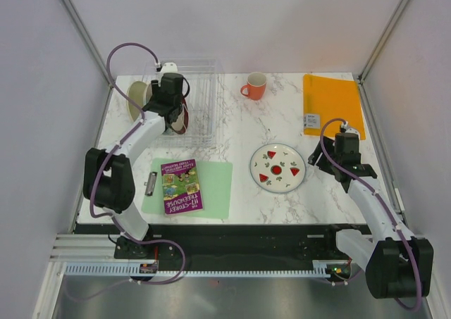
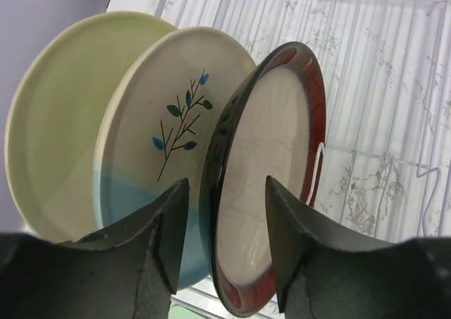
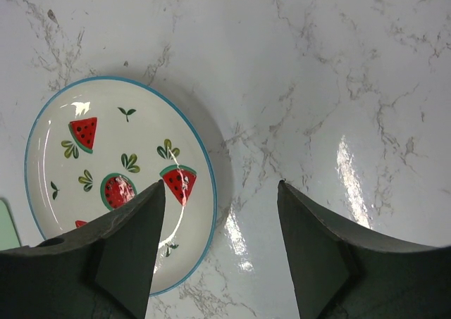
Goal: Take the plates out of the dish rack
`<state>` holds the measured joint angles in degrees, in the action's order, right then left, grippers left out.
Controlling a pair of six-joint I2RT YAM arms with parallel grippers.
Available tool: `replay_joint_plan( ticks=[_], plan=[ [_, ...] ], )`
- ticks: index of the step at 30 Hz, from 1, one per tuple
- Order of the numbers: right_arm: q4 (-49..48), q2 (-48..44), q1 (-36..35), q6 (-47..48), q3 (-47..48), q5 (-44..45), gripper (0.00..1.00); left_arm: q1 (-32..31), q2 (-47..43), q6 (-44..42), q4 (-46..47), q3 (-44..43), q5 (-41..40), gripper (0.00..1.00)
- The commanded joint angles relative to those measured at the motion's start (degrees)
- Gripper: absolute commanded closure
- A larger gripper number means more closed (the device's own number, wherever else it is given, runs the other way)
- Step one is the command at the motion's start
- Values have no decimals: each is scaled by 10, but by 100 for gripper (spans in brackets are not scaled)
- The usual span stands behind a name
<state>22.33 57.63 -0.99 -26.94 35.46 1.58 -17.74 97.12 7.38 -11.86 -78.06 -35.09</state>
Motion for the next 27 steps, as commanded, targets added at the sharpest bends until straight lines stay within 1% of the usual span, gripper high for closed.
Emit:
replay_joint_plan(
  ticks=[1,2,3,4,5,6,8,9,11,12,16,20,25,27],
  plan=[
    [-10,2,0,8,12,1,28,2,12,-18,12,-18,-32,48],
    [-9,1,-1,7,12,1,28,1,13,-18,12,-17,-36,48],
    [-10,1,-1,7,12,0,28,1,16,-18,12,-15,-38,51],
    [-9,-1,-1,7,11,-1,28,1,17,-18,13,-14,-37,56],
    [-9,-1,-1,7,10,-2,28,2,18,-17,12,-13,-38,59],
    [-11,-1,-1,7,9,-4,28,2,20,-17,12,-13,-38,68],
    [-10,-1,-1,7,8,-4,28,1,24,-17,12,-12,-40,76],
    [-10,-1,-1,7,7,-5,28,1,25,-16,11,-12,-41,84],
    [-10,-1,-1,6,7,-6,28,1,27,-17,11,-11,-45,91],
    [-10,-1,-1,7,7,-7,28,1,28,-18,10,-11,-46,98],
    [-10,-1,-1,4,7,-11,28,0,25,-23,10,-11,-52,98],
    [-10,-2,-1,3,7,-13,28,-7,0,-32,10,-17,-61,98],
    [-9,-10,-1,0,6,-14,28,-31,-32,-73,10,-60,-83,98],
    [-9,-12,0,0,5,-14,28,-48,-41,-118,10,-84,-93,98]
  ],
)
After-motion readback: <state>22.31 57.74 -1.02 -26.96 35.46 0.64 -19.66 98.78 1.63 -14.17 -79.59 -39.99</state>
